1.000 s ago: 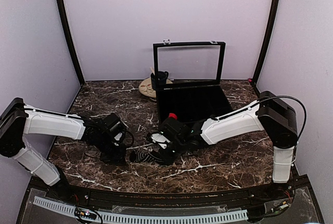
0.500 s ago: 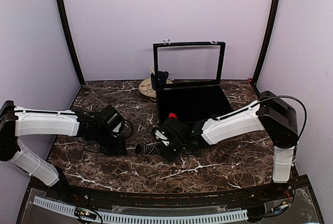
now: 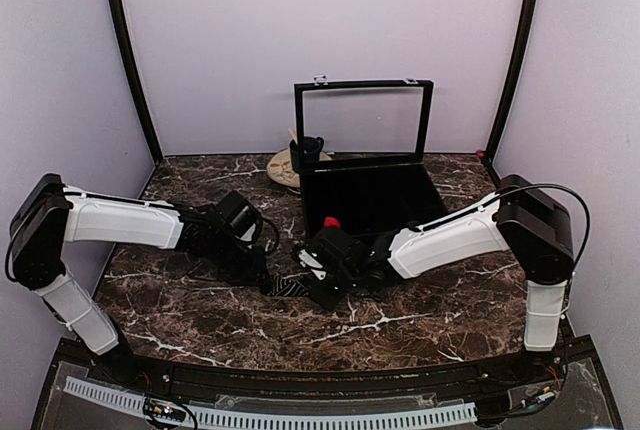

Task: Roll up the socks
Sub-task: Rotate the sock at the center of the board.

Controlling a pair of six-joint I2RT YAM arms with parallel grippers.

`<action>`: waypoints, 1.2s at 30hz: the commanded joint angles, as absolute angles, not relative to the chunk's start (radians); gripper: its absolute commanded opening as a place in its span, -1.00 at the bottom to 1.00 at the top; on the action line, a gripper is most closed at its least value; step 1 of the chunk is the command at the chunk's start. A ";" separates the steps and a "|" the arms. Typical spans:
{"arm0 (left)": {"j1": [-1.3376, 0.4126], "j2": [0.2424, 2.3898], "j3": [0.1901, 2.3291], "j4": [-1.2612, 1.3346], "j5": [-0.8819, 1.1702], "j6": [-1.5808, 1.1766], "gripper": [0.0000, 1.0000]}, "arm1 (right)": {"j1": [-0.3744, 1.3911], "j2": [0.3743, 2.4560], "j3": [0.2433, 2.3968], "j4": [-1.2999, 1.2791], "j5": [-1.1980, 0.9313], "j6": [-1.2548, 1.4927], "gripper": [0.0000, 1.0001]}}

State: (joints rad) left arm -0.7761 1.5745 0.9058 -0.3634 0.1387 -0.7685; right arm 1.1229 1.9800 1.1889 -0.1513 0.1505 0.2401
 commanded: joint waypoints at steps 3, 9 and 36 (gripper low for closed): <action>-0.770 1.646 0.975 -0.358 0.135 -0.750 -0.52 | 1.114 1.976 1.124 -0.183 0.128 0.254 -1.00; -0.770 1.691 0.976 -0.384 0.145 -0.743 -0.63 | 1.115 1.966 1.114 -0.184 0.129 0.255 -1.00; -0.770 1.632 0.866 -0.590 0.099 -0.687 -0.73 | 1.092 1.974 1.107 -0.216 0.183 0.256 -1.00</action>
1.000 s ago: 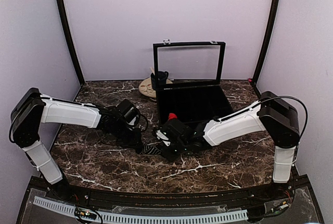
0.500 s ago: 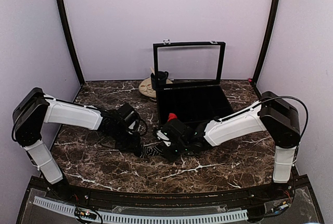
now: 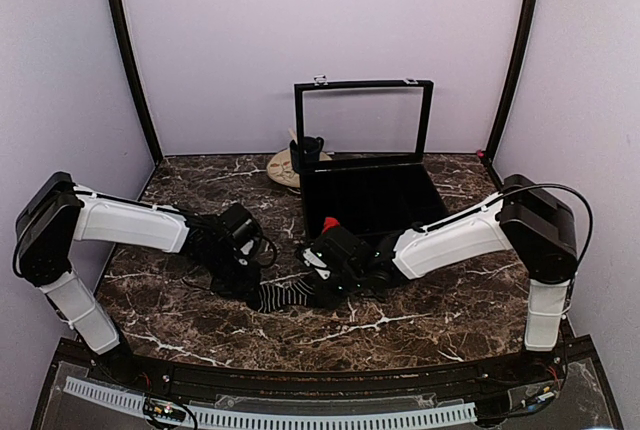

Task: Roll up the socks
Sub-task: Rotate the sock at the center of the board.

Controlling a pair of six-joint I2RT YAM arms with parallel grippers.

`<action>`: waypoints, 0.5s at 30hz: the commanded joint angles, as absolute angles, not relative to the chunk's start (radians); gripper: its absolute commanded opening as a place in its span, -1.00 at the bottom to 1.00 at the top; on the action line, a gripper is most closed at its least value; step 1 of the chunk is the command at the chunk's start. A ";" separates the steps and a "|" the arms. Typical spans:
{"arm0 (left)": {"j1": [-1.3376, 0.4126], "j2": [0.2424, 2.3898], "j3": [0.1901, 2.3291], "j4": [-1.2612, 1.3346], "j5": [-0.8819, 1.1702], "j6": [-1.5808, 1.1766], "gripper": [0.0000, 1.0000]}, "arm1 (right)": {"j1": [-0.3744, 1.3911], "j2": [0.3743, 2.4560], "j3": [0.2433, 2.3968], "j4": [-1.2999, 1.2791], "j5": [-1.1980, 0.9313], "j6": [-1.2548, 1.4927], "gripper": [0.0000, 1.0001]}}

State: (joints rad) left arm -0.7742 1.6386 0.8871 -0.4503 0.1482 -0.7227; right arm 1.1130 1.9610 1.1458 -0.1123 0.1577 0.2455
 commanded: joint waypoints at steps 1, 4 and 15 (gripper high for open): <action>-0.771 1.633 0.874 -0.602 0.089 -0.681 -0.73 | 1.092 1.973 1.105 -0.217 0.182 0.258 -1.00; -0.771 1.643 0.898 -0.638 0.055 -0.660 -0.72 | 1.092 1.964 1.098 -0.219 0.181 0.259 -1.00; -0.766 1.693 0.986 -0.705 0.000 -0.590 -0.72 | 1.091 1.938 1.076 -0.227 0.174 0.271 -1.00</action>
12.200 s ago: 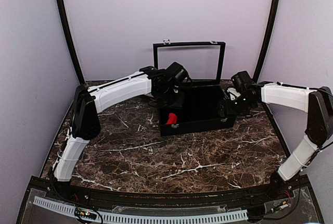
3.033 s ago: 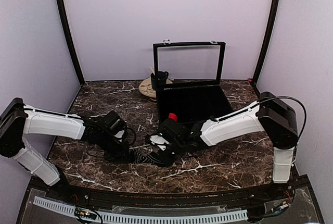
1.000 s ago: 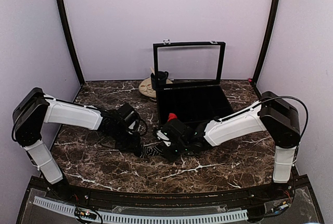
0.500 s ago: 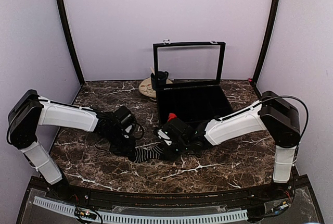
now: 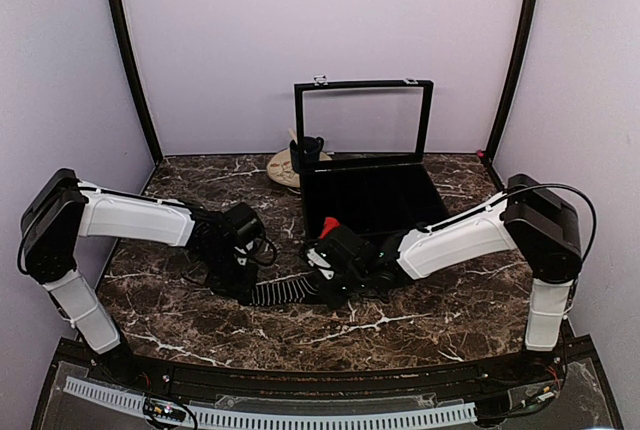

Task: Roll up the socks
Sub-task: Rotate the sock at the center of the board.

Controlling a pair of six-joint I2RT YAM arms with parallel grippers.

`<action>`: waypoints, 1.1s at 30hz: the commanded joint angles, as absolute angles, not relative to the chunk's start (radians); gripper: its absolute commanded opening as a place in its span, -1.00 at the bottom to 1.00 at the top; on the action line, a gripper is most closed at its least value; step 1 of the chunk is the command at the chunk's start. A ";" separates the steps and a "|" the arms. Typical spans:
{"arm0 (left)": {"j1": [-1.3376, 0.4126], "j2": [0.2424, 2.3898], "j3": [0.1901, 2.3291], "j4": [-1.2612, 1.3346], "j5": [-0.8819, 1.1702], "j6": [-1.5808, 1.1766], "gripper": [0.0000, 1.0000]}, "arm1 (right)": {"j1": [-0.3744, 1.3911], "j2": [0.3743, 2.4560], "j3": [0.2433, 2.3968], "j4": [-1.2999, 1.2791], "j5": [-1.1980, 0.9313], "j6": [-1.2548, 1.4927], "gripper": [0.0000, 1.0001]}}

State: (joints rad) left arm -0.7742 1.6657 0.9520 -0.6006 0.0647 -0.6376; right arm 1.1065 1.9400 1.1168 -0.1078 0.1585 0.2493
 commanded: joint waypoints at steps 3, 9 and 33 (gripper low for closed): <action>-0.757 1.716 1.017 -0.716 -0.006 -0.569 -0.72 | 1.091 1.929 1.072 -0.233 0.159 0.280 -1.00; -0.750 1.717 1.053 -0.679 0.000 -0.536 -0.72 | 1.092 1.885 1.031 -0.193 0.090 0.287 -1.00; -0.670 1.852 1.152 -0.544 0.047 -0.427 -0.72 | 1.210 1.960 1.133 -0.180 -0.084 0.235 -1.00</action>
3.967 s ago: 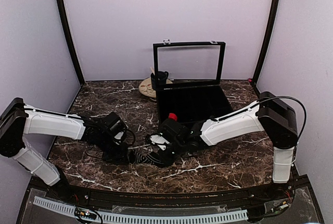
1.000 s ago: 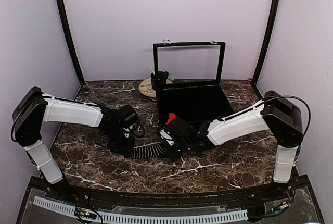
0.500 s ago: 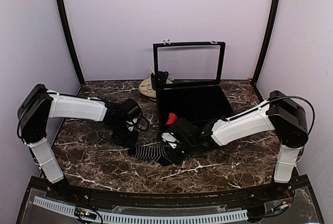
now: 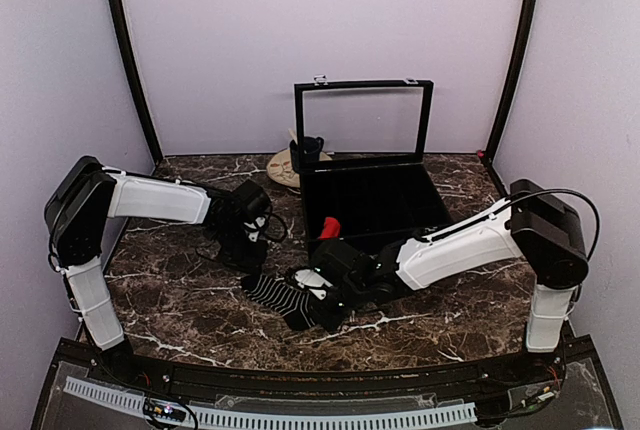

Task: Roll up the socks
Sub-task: Rotate the sock at the center of the board.

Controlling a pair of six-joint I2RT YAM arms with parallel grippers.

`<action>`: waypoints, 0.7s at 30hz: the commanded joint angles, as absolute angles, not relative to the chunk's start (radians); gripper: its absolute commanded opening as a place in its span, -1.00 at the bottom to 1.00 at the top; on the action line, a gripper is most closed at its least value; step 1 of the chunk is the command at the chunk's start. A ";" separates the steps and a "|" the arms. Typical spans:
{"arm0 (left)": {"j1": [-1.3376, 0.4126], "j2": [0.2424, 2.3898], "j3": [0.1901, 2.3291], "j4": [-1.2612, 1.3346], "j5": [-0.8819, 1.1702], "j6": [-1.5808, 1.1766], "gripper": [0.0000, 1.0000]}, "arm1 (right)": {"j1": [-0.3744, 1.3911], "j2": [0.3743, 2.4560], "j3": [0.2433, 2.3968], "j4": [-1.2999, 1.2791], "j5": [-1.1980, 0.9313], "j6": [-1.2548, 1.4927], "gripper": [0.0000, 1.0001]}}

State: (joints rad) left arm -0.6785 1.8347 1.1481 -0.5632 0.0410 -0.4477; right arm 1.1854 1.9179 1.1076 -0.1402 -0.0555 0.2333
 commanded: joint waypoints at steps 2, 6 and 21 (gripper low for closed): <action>-0.669 1.864 1.153 -0.531 0.060 -0.427 -0.72 | 1.219 1.972 1.145 -0.184 -0.087 0.233 -1.00; -0.670 1.876 1.149 -0.485 0.099 -0.425 -0.72 | 1.236 2.001 1.199 -0.192 -0.099 0.229 -1.00; -0.651 1.918 1.257 -0.456 0.103 -0.372 -0.73 | 1.274 2.130 1.405 -0.215 -0.078 0.238 -0.86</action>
State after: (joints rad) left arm -0.6685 1.9045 1.2121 -0.4374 0.1074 -0.3988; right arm 1.2545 2.0888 1.3521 -0.1844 -0.0971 0.2371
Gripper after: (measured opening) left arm 0.136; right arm 0.059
